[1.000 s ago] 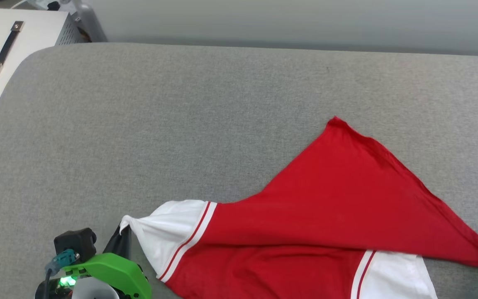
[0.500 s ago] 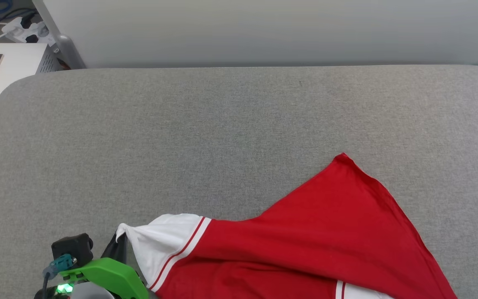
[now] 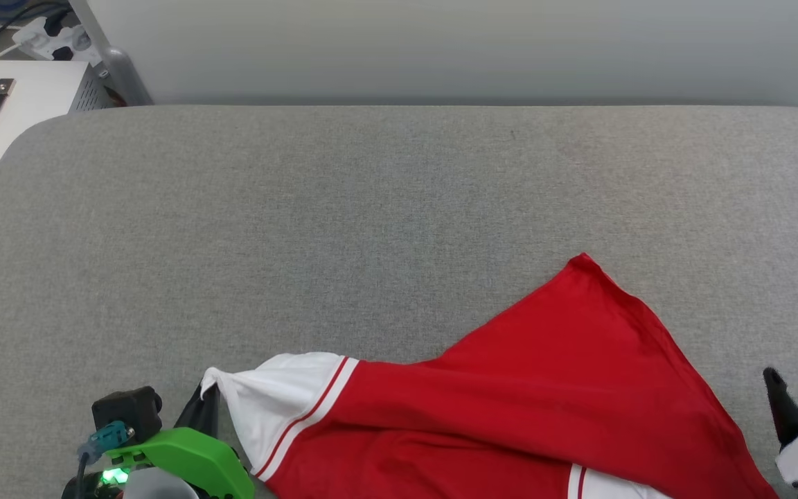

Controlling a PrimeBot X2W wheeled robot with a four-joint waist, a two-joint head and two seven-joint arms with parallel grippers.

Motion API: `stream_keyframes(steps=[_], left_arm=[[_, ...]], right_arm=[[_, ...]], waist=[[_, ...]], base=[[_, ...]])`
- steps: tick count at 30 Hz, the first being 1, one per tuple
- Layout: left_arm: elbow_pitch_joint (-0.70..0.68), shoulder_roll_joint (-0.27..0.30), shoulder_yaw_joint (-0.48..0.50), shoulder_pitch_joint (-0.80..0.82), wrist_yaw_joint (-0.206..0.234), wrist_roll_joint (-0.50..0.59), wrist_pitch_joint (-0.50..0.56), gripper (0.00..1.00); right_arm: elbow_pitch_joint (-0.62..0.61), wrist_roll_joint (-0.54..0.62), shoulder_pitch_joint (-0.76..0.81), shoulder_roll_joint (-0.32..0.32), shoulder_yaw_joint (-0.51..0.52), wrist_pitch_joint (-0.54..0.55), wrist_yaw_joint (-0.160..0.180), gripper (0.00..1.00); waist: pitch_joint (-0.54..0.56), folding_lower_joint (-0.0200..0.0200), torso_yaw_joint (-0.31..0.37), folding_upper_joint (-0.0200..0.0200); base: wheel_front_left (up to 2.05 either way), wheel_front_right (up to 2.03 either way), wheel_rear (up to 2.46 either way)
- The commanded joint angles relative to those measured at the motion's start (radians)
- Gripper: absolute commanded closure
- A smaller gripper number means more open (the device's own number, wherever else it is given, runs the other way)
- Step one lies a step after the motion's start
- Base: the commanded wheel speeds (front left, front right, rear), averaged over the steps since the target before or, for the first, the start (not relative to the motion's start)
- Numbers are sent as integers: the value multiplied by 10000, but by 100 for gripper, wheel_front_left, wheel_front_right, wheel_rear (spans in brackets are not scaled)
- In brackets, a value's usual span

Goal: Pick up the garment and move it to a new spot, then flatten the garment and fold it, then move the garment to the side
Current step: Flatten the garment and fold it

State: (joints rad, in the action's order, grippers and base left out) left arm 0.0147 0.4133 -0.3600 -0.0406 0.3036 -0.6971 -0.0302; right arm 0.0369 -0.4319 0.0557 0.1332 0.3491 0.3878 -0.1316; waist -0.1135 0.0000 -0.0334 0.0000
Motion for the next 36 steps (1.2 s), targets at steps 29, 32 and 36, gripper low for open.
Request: stream_keyframes(steps=[29,32,36], left_arm=[[469,-1150,-930,2160,-572,467,-777,100],[576,-1193,-941,2207,-605,447,-847,100],[681,-1212,-928,2213,-602,415,-907,100]], right_arm=[[2647,-2065,-5368,4237,-7036,3951,9,0],[2983,-2554,-5279,4300,-7696,4381,9,0],[3130,-3021,-5256,4401,-8238,4581,9,100]], waist=[[-2153,0,-1788,0],[-2204,0,-1801,0],[-2204,0,-1765,0]], base=[[0,0,0],[0,0,0],[0,0,0]])
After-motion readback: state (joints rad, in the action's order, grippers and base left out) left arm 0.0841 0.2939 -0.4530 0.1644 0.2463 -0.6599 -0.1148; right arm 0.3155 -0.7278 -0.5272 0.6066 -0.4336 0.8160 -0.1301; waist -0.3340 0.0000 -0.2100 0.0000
